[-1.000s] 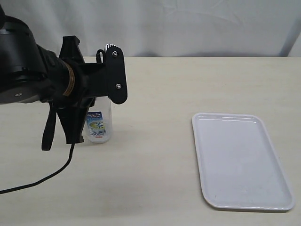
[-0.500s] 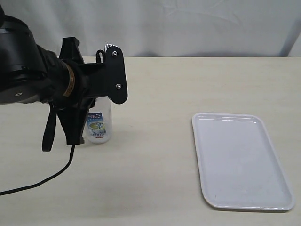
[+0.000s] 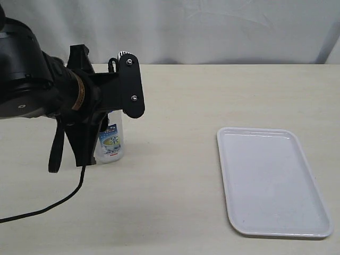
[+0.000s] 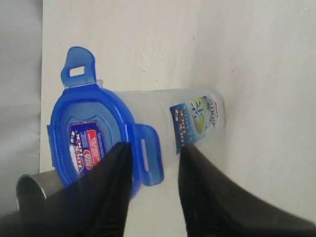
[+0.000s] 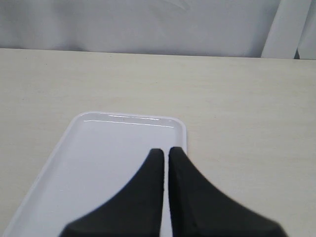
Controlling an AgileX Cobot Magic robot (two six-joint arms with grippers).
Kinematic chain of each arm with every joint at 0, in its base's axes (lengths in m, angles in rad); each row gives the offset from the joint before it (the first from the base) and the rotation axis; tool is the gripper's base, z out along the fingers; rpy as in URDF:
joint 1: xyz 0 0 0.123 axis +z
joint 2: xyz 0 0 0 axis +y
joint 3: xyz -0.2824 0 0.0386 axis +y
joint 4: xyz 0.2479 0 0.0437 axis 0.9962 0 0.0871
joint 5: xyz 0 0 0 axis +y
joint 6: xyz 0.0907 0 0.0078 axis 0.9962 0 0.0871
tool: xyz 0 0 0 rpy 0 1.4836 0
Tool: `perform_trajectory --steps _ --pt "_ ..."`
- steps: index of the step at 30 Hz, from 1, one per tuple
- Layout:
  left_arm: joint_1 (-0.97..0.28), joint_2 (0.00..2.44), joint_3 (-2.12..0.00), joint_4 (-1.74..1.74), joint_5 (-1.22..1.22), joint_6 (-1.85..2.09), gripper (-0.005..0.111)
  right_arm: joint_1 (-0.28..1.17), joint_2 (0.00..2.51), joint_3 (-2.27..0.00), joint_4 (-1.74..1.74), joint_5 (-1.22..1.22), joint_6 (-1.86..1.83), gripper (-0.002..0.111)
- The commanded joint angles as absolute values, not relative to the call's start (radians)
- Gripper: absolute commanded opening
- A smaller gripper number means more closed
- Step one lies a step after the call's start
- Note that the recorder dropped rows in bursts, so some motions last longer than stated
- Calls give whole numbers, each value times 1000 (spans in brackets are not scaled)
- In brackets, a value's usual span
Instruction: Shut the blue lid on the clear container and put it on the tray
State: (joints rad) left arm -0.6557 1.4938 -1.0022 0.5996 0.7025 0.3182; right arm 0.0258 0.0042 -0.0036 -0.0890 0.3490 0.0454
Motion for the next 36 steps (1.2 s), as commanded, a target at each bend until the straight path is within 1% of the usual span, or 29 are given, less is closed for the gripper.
perform_trajectory --steps 1,3,7,16,17,18,19,20,22,25,29,32,34,36 --pt "-664 1487 -1000 590 699 311 40 27 0 0 -94 346 45 4" --pt "-664 1483 -1000 590 699 311 44 27 0 0 -94 346 45 4" --pt "-664 1442 -1000 582 701 282 43 27 0 0 -94 346 45 4" --pt "-664 1266 -1000 473 668 271 42 27 0 0 -94 346 45 4" --pt "-664 1249 -1000 485 646 238 38 27 0 0 -94 346 45 4" --pt "-664 1238 -1000 500 630 220 30 27 0 0 -94 346 45 4" --pt "-664 1233 -1000 525 617 201 17 27 0 0 -94 346 45 4" --pt "-662 1236 -1000 545 612 188 1 27 0 0 -94 346 45 4" --pt "-630 1258 -1000 536 586 186 0 27 0 0 -94 346 45 4" --pt "-546 1303 -1004 501 561 177 0 27 0 0 -94 346 45 4" --pt "-434 1381 -1075 317 587 208 0 27 0 0 -94 346 45 4" --pt "-370 1432 -1179 56 696 384 0 27 0 0 -94 346 45 4" --pt "-323 1478 -1259 -158 839 543 0 27 0 0 -94 346 45 4" --pt "-287 1521 -1317 -291 958 626 0 27 0 0 -94 346 45 4"
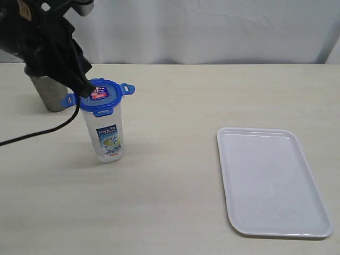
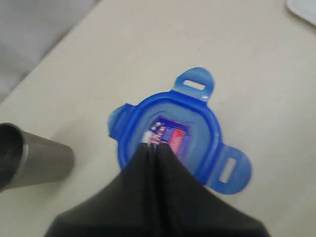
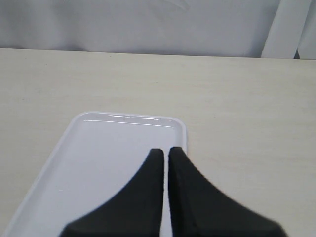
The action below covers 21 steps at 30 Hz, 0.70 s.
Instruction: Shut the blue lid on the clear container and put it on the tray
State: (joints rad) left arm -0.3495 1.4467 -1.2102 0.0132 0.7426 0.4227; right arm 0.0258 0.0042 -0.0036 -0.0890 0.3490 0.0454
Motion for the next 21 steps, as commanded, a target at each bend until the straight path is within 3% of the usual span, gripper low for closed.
perform_trajectory --steps 1,21 --pt "-273 1553 -1351 -320 1012 659 0 27 0 0 -94 346 45 4" --pt "-265 1714 -1379 -219 996 651 0 27 0 0 -94 346 45 4"
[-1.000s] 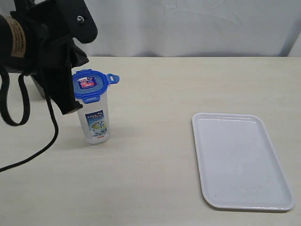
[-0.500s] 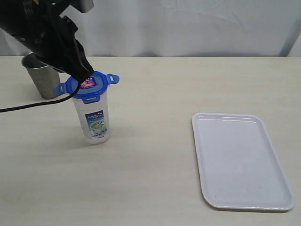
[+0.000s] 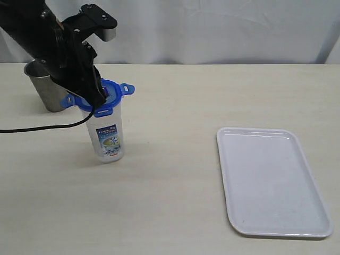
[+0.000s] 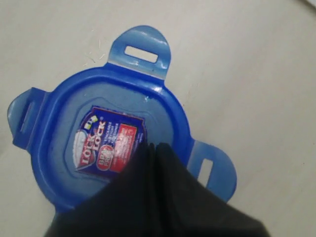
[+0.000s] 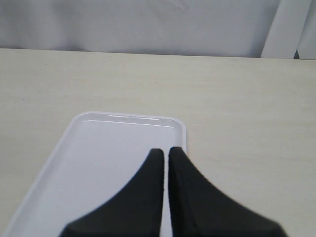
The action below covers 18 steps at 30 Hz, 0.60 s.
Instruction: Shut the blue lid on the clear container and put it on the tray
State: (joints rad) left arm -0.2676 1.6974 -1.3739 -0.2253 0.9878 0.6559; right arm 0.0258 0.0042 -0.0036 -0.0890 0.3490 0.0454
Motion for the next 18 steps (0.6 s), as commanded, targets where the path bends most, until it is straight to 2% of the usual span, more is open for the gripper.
perform_trajectory --steps 1,14,18 --pt "-265 1716 -1379 -219 1003 651 0 27 0 0 -94 346 45 4" --pt "-265 1634 -1381 -224 887 651 0 27 0 0 -94 346 45 4" --pt "-262 1567 -1375 -222 886 659 17 27 0 0 -94 346 45 4"
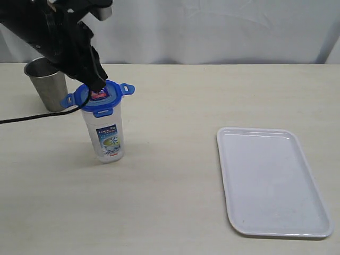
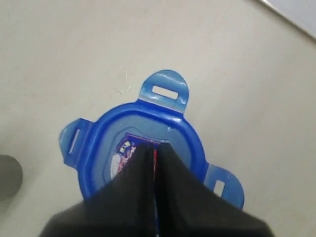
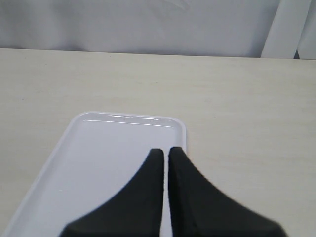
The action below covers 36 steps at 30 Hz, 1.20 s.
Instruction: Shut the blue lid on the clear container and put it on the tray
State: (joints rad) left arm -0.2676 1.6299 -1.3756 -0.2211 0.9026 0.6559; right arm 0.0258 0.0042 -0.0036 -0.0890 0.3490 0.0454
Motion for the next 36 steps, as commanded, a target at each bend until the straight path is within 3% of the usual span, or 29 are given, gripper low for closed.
perform_trajectory --steps 1,5,8,13,19,27,36 --pt "-256 1546 -1363 -225 886 659 25 27 0 0 -94 346 45 4" --pt "-208 1475 -1284 -325 817 678 49 27 0 0 -94 346 45 4" --pt "-169 1395 -1140 -457 669 784 59 27 0 0 -94 346 45 4" --pt "-147 1244 -866 -811 383 1101 60 37 0 0 -94 346 45 4" --pt "-147 1147 -696 -1544 381 1776 59 73 0 0 -92 346 45 4" --pt "-147 1137 -575 -1744 343 1993 61 73 0 0 -92 346 45 4" --pt "-147 1158 -571 -1744 407 2047 100 73 0 0 -92 346 45 4"
